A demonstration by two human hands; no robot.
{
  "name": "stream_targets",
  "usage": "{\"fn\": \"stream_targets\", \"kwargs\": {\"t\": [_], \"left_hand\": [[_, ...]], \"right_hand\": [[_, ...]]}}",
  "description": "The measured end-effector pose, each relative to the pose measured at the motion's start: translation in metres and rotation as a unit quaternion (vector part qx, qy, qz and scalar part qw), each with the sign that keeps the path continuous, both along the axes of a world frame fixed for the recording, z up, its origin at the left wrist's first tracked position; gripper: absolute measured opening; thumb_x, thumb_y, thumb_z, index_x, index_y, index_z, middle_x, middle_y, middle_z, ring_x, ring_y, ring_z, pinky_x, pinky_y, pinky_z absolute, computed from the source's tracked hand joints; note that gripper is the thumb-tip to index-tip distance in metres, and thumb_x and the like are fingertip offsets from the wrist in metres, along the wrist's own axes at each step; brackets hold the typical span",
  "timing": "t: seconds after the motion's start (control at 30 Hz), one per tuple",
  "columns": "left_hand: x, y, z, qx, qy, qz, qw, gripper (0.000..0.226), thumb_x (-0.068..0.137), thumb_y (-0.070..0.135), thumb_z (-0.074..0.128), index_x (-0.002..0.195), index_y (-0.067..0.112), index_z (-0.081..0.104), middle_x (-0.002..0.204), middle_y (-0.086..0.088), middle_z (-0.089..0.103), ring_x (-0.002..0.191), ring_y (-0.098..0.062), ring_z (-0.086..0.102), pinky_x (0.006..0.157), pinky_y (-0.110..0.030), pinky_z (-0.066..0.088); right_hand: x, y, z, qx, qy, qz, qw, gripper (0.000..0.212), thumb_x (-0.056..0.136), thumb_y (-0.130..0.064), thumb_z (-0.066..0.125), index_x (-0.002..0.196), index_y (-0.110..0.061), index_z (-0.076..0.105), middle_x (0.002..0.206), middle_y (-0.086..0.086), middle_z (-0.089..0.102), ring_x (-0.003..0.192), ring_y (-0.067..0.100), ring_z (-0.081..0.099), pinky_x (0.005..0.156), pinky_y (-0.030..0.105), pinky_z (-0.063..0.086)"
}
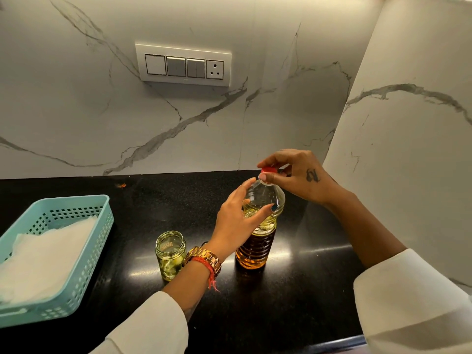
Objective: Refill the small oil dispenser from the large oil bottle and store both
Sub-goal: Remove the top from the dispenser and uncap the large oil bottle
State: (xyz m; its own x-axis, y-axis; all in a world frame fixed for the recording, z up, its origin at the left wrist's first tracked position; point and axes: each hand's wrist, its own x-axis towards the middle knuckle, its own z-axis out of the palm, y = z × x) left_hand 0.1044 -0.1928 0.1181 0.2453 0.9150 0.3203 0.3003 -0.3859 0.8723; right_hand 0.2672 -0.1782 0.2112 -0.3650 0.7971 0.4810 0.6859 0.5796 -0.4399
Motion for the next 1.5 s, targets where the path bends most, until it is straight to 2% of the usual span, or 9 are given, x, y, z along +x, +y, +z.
{"fn": "stream_targets", "kwargs": {"t": [0.07,0.2,0.33,0.4,0.53,0.7,0.9,1.27,1.5], "left_hand": [[0.000,0.000,-0.001,-0.002,-0.002,0.000,1.000,0.071,0.077,0.055,0.063,0.139,0.036,0.033,0.140,0.004,0.043,0.120,-0.015,0.050,0.095,-0.044,0.049],[0.000,0.000,-0.001,-0.002,-0.001,0.002,1.000,0.075,0.072,0.063,0.059,0.138,0.040,0.033,0.139,0.005,0.044,0.120,-0.015,0.050,0.095,-0.044,0.049],[0.001,-0.003,0.003,0.003,-0.001,0.004,1.000,0.058,0.078,0.049,0.065,0.119,0.065,0.026,0.129,0.016,0.040,0.119,-0.012,0.048,0.098,-0.042,0.047],[0.000,-0.003,0.004,0.004,0.001,0.005,1.000,0.059,0.080,0.046,0.064,0.123,0.059,0.027,0.133,0.010,0.042,0.121,-0.014,0.047,0.099,-0.042,0.047],[0.001,0.000,0.002,-0.005,0.000,0.001,1.000,0.068,0.078,0.051,0.064,0.138,0.037,0.034,0.140,0.002,0.042,0.122,-0.016,0.048,0.098,-0.044,0.047],[0.001,0.000,0.000,-0.006,-0.006,-0.001,1.000,0.073,0.075,0.060,0.061,0.139,0.037,0.034,0.140,0.003,0.043,0.122,-0.016,0.049,0.097,-0.044,0.048],[0.001,-0.003,0.003,-0.015,-0.005,-0.003,1.000,0.071,0.076,0.052,0.062,0.139,0.037,0.032,0.142,0.002,0.040,0.122,-0.015,0.047,0.099,-0.044,0.046],[-0.002,-0.006,0.006,-0.032,0.003,-0.006,0.999,0.094,0.066,0.063,0.058,0.145,0.040,0.014,0.148,0.001,0.033,0.127,-0.017,0.044,0.104,-0.043,0.041],[-0.014,-0.016,-0.014,-0.055,0.014,-0.010,0.998,0.096,0.064,0.063,0.061,0.145,0.040,0.015,0.151,0.005,0.029,0.128,-0.014,0.043,0.104,-0.041,0.041]], "right_hand": [[0.003,-0.001,0.004,-0.067,0.014,0.045,0.997,0.046,0.080,-0.026,0.070,0.123,-0.023,0.055,0.120,-0.006,0.059,0.100,0.004,0.058,0.079,0.012,0.052],[0.003,-0.004,0.005,-0.073,-0.007,0.016,0.997,0.077,0.071,-0.047,0.066,0.139,-0.027,0.035,0.138,-0.001,0.045,0.105,0.009,0.054,0.073,0.013,0.052],[-0.002,-0.002,-0.002,0.022,-0.048,-0.063,0.997,0.052,0.075,-0.053,0.059,0.111,-0.015,0.060,0.105,0.004,0.062,0.083,0.010,0.058,0.069,0.017,0.051],[-0.002,-0.001,-0.003,0.040,-0.057,-0.066,0.995,0.045,0.076,-0.051,0.060,0.101,-0.014,0.064,0.095,0.002,0.064,0.079,0.011,0.057,0.069,0.021,0.053],[0.000,-0.001,0.005,0.002,-0.048,-0.017,0.999,0.032,0.082,-0.030,0.067,0.109,-0.014,0.065,0.102,0.004,0.067,0.087,0.011,0.061,0.073,0.014,0.049],[0.001,-0.006,0.007,-0.045,-0.034,-0.004,0.998,0.062,0.077,-0.037,0.069,0.133,-0.022,0.046,0.124,0.003,0.058,0.095,0.013,0.062,0.077,0.019,0.052],[-0.001,-0.003,0.004,0.022,-0.040,-0.052,0.998,0.035,0.078,-0.036,0.069,0.104,-0.013,0.067,0.095,0.004,0.067,0.078,0.009,0.059,0.070,0.017,0.051],[0.017,-0.014,0.014,0.020,0.045,-0.063,0.997,0.031,0.078,-0.027,0.069,0.107,-0.014,0.067,0.097,-0.005,0.064,0.085,0.007,0.062,0.075,0.014,0.052],[0.047,-0.028,-0.051,-0.052,0.137,-0.136,0.980,0.030,0.079,-0.021,0.070,0.108,-0.023,0.063,0.097,-0.008,0.064,0.089,-0.004,0.061,0.075,0.010,0.050]]}}
